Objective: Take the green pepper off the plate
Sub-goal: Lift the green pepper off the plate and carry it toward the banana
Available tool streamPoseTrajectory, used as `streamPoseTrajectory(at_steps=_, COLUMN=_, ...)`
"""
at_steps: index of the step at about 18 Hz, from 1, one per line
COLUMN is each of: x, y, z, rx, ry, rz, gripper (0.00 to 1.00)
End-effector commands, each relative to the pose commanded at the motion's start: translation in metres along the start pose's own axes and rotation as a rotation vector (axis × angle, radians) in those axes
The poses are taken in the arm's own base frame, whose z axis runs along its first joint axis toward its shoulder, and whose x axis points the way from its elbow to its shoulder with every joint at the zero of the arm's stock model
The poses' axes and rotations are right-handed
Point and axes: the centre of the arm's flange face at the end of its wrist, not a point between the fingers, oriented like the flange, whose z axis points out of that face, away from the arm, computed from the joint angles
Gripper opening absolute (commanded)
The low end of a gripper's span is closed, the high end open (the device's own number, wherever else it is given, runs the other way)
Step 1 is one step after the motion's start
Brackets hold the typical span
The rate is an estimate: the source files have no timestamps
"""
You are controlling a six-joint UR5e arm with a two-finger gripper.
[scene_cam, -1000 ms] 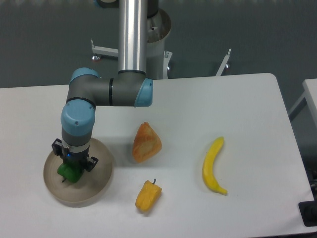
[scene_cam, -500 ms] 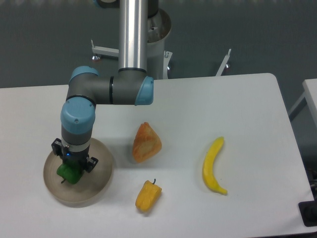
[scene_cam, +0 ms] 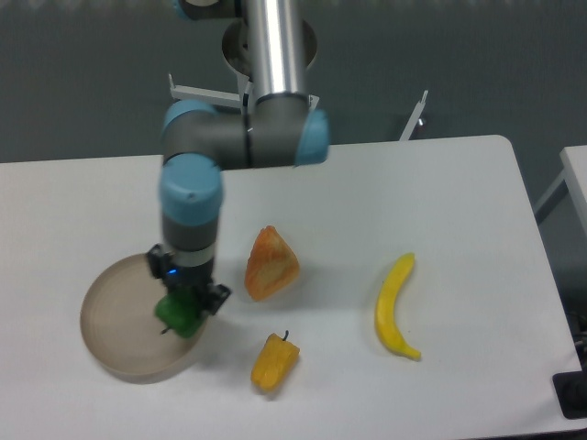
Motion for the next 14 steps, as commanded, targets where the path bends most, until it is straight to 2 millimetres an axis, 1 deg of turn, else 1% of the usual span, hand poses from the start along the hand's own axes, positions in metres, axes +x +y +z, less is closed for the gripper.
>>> streamPoseTrajectory(at_steps=1, x=-0.009, y=0.010, z=-0.006, rx=-0.004, ry=-0.011, rz=0.033, gripper=0.32)
streamPoseTrajectory(at_steps=4, x=-0.047, y=0.043, z=-0.019, rx=-0.007, ry=-0.034, rz=0.108, gripper=0.32)
streamPoseTrajectory(at_steps=7, x=-0.070, y=0.067, z=-0.022, rx=-0.047, ry=-0.061, rz=0.152, gripper=0.32)
streamPoseTrajectory(at_steps=9, x=-0.079, y=0.078, z=-0.026, rx=-0.071, ry=-0.076, rz=0.175, gripper=0.32)
streamPoseTrajectory(at_steps=12, x=-0.086, y=0.085, z=-0.035, rx=-0.084, ry=-0.101, rz=0.169, gripper=0.32)
streamPoseTrajectory(at_steps=14, x=-0.088, y=0.086, z=-0.040, rx=-0.084, ry=-0.112, rz=0.167, gripper=0.32)
